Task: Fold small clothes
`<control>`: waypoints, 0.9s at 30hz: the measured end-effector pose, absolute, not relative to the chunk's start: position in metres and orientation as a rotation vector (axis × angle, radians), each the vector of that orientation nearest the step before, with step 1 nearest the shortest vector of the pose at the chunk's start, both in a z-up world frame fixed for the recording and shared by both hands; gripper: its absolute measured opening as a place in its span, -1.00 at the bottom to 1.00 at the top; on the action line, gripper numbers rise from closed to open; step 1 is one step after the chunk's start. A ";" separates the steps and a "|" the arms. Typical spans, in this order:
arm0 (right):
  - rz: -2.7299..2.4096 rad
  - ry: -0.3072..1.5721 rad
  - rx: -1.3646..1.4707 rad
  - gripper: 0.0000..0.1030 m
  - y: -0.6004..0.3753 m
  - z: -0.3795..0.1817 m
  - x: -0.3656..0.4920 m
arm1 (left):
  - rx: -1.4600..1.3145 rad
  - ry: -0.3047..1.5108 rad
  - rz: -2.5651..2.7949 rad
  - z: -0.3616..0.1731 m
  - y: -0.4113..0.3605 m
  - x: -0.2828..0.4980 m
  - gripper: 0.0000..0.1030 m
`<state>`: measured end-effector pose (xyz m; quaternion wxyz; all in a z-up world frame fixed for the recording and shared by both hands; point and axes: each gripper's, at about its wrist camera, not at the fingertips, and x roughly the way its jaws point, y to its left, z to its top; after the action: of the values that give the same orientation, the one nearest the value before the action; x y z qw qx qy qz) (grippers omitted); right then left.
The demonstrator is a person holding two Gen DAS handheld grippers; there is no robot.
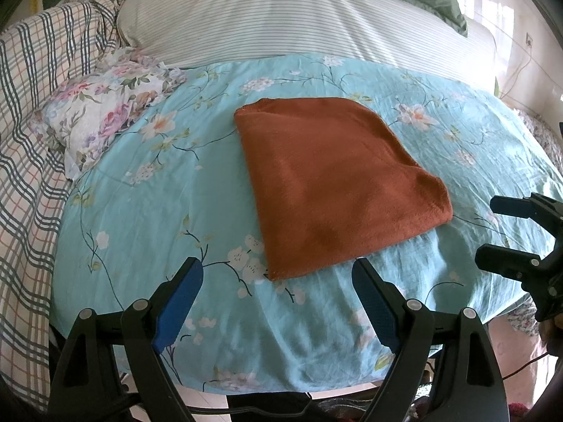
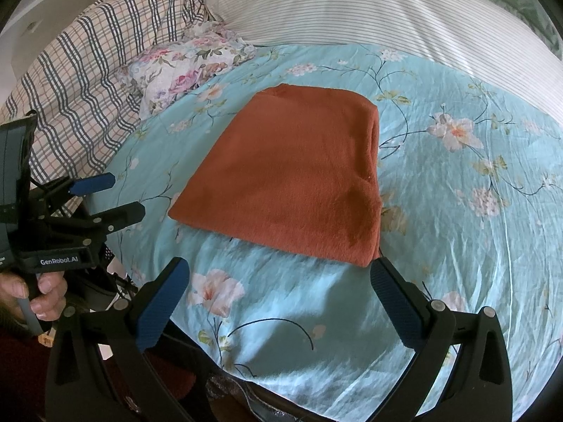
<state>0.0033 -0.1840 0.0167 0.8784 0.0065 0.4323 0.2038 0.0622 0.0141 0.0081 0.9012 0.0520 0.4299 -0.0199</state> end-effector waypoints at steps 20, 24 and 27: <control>0.416 0.903 0.026 0.99 -0.185 0.015 0.032 | 0.133 0.861 -0.021 0.008 0.013 0.079 0.69; 0.414 0.901 0.036 0.99 -0.189 0.012 0.035 | 0.127 0.868 -0.018 0.007 0.014 0.083 0.69; 0.411 0.901 0.039 0.99 -0.189 0.011 0.040 | 0.129 0.868 -0.018 0.006 0.015 0.085 0.69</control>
<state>0.0400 -0.1894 0.0110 0.8797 0.0186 0.4321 0.1974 0.0846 0.0147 0.0065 0.9052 0.0622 0.4202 -0.0089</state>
